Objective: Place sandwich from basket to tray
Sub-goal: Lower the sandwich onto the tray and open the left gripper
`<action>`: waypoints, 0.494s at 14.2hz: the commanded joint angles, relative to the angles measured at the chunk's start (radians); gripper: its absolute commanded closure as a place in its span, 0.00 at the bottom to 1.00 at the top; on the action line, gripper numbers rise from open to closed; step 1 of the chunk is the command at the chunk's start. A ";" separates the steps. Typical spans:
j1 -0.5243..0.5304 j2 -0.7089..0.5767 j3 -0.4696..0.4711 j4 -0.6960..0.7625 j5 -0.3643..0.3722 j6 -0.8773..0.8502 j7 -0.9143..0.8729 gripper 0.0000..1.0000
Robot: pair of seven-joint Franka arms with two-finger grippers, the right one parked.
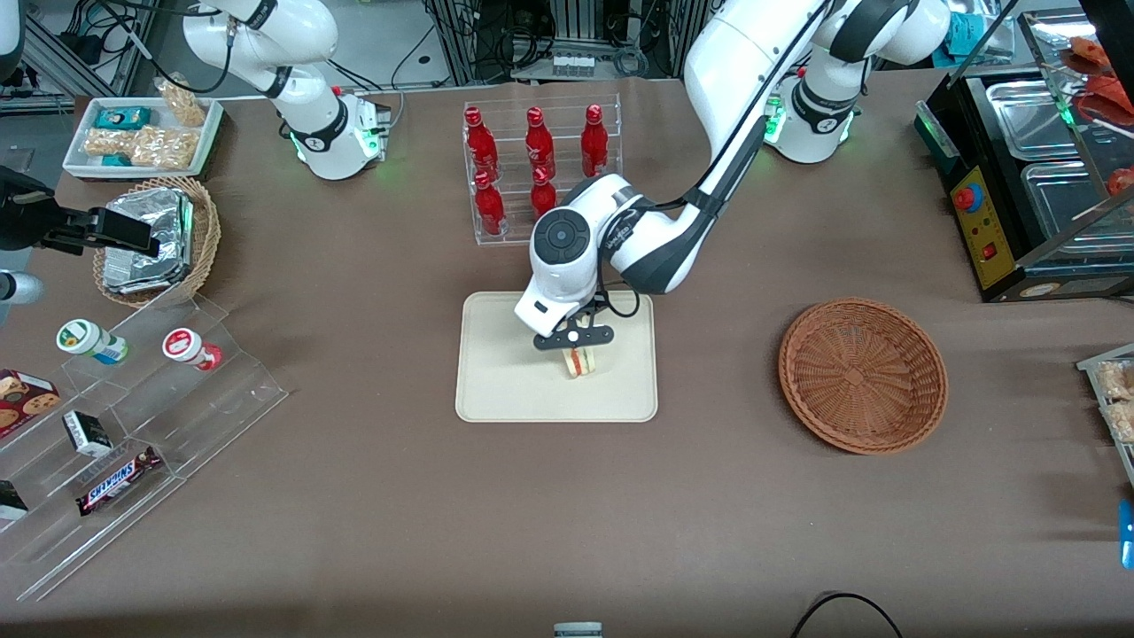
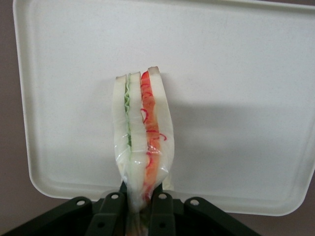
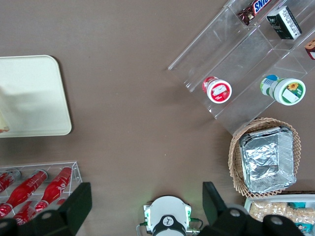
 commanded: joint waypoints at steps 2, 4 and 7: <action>-0.013 0.035 0.003 0.063 0.003 -0.033 0.131 0.82; -0.014 0.049 0.003 0.079 0.005 -0.031 0.178 0.82; -0.028 0.080 0.003 0.100 0.045 -0.025 0.216 0.78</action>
